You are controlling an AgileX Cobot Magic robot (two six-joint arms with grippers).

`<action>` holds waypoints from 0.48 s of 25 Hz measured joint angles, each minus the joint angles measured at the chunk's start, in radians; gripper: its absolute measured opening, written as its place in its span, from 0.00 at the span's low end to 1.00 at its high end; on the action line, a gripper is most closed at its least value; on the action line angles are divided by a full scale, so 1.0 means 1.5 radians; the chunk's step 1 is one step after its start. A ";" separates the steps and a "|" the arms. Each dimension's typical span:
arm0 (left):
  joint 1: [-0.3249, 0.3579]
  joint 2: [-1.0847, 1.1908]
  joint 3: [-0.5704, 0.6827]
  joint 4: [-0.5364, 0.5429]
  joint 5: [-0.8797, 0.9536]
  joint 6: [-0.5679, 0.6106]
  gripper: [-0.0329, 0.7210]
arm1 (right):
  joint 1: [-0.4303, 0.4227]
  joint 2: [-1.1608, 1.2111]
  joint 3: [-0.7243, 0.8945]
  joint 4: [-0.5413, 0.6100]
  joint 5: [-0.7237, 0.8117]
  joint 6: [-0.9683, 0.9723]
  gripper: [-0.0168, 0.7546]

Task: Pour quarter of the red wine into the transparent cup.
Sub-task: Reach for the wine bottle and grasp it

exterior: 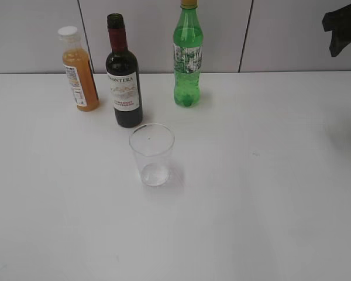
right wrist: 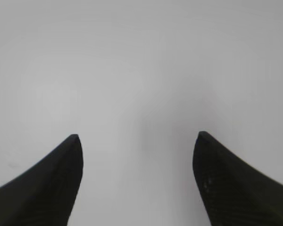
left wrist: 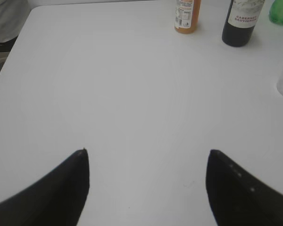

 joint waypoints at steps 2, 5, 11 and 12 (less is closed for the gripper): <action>0.000 0.000 0.000 0.000 0.000 0.000 0.82 | -0.014 0.023 -0.059 0.059 0.091 -0.061 0.78; 0.000 0.000 0.000 0.000 0.000 0.000 0.82 | -0.018 0.040 -0.101 0.088 0.142 -0.106 0.76; 0.000 0.000 0.000 0.000 0.000 0.001 0.82 | -0.019 -0.008 -0.066 0.138 0.153 -0.132 0.73; 0.000 0.000 0.000 0.000 0.000 0.000 0.82 | -0.019 -0.027 -0.040 0.143 0.153 -0.137 0.72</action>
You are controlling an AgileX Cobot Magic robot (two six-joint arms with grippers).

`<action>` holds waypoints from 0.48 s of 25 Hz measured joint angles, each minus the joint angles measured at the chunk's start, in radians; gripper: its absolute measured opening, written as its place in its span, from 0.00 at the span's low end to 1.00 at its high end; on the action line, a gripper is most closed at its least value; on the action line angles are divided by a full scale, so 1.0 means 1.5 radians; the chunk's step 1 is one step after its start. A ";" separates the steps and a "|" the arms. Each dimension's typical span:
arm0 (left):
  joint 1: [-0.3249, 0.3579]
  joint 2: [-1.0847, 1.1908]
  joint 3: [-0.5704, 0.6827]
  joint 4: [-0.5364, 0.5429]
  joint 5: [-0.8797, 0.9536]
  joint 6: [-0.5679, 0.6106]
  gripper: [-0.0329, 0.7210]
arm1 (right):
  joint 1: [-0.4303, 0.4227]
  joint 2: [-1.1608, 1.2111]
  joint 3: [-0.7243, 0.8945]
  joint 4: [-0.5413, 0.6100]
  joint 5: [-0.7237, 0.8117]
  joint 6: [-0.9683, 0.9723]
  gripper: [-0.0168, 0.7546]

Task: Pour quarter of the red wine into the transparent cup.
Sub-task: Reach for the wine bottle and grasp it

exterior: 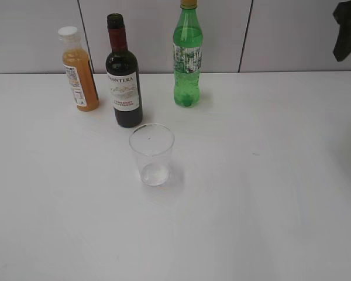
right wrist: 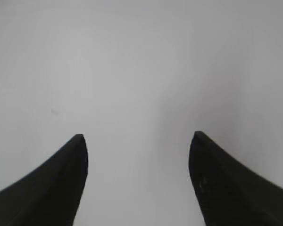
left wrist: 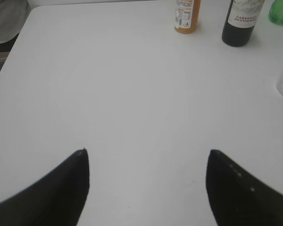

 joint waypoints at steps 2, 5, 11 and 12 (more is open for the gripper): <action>0.000 0.000 0.000 0.000 0.000 0.001 0.82 | 0.000 -0.055 0.062 0.001 0.001 -0.005 0.72; 0.000 0.000 0.000 0.000 0.000 0.000 0.82 | 0.000 -0.144 0.181 0.001 0.004 -0.006 0.72; 0.000 0.000 0.000 0.000 0.000 0.000 0.82 | 0.000 -0.339 0.401 -0.001 0.005 -0.008 0.71; 0.000 0.000 0.000 0.000 0.000 0.000 0.82 | 0.000 -0.374 0.425 -0.001 0.005 -0.008 0.71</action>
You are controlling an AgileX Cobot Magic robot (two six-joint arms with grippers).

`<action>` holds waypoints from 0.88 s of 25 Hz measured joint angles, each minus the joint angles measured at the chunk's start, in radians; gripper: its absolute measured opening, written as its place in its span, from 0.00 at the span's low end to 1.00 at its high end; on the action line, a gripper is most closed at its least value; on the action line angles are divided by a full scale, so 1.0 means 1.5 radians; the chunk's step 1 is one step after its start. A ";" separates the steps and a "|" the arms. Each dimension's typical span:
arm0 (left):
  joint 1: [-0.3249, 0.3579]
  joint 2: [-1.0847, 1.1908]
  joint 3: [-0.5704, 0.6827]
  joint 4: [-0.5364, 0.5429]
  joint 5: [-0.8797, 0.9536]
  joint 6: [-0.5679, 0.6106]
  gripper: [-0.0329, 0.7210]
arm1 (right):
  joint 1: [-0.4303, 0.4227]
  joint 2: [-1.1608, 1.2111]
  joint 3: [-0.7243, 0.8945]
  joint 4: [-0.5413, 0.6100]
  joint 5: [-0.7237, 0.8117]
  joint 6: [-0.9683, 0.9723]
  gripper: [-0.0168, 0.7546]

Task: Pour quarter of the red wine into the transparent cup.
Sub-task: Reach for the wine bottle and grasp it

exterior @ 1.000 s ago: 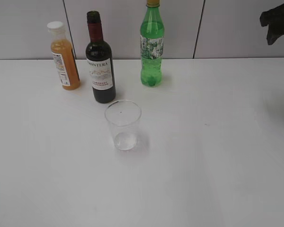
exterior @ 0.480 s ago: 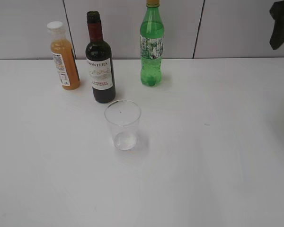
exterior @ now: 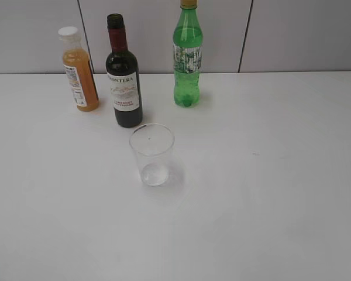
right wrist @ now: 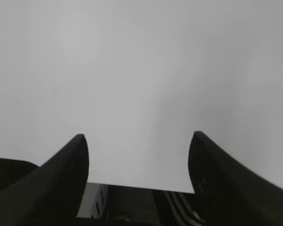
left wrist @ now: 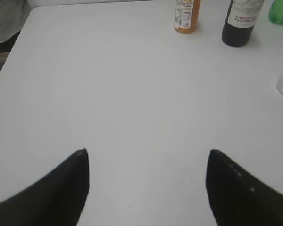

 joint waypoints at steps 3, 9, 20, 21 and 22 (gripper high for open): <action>0.000 0.000 0.000 0.000 0.000 0.000 0.82 | 0.000 -0.091 0.074 0.000 -0.002 0.000 0.71; 0.000 0.000 0.000 0.000 0.000 0.000 0.82 | 0.000 -0.260 0.199 0.008 -0.058 0.000 0.71; 0.000 0.000 0.000 0.000 0.000 0.000 0.82 | 0.000 -0.535 0.374 0.025 -0.108 -0.001 0.71; 0.000 0.000 0.000 0.000 0.000 0.000 0.82 | 0.000 -0.559 0.374 0.025 -0.112 -0.001 0.71; 0.000 0.000 0.000 0.000 0.000 0.000 0.82 | 0.000 -0.582 0.374 0.025 -0.114 -0.001 0.71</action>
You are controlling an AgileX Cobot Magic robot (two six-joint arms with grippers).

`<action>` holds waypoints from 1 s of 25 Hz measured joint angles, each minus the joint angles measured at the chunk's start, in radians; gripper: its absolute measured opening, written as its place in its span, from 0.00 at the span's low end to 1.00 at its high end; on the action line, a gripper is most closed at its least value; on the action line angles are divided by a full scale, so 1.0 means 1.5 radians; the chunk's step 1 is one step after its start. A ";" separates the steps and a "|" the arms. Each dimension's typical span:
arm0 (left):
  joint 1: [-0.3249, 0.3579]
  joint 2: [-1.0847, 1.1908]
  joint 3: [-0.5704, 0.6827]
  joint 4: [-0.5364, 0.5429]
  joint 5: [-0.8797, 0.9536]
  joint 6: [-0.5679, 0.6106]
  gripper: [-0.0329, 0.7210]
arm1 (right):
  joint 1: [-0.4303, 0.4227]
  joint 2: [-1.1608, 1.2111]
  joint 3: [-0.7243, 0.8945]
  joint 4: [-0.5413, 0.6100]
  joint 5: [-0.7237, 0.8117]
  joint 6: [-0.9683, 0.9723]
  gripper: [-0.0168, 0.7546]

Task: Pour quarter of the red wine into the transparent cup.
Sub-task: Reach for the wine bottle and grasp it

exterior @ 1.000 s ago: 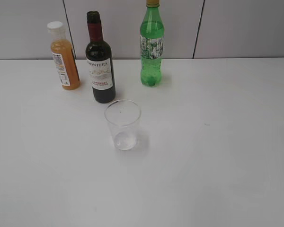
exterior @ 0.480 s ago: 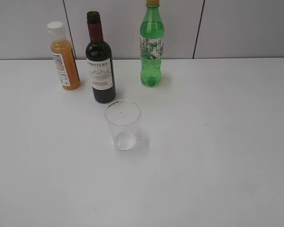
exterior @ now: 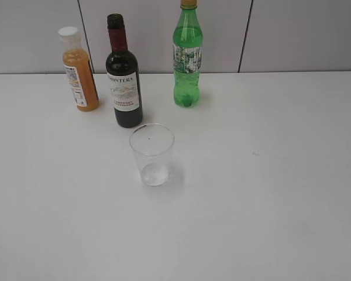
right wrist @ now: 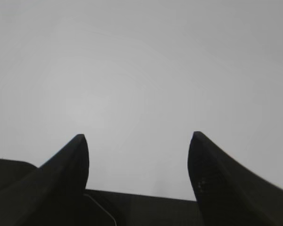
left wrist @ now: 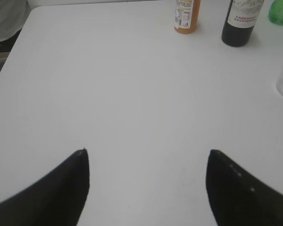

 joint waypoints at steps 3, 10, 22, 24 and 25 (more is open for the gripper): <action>0.000 0.000 0.000 0.000 0.000 0.000 0.82 | 0.000 -0.058 0.000 0.000 -0.003 0.000 0.71; 0.000 0.000 0.000 -0.001 0.000 -0.001 0.82 | 0.000 -0.166 0.003 0.000 -0.004 -0.001 0.71; 0.000 0.000 0.000 -0.001 0.000 0.000 0.82 | 0.000 -0.271 0.004 0.001 -0.003 -0.001 0.71; 0.000 0.000 0.000 0.000 0.000 0.000 0.82 | 0.000 -0.271 0.004 0.001 -0.003 -0.001 0.71; 0.000 0.000 0.000 0.000 0.000 0.000 0.82 | 0.000 -0.271 0.005 0.001 -0.003 -0.001 0.71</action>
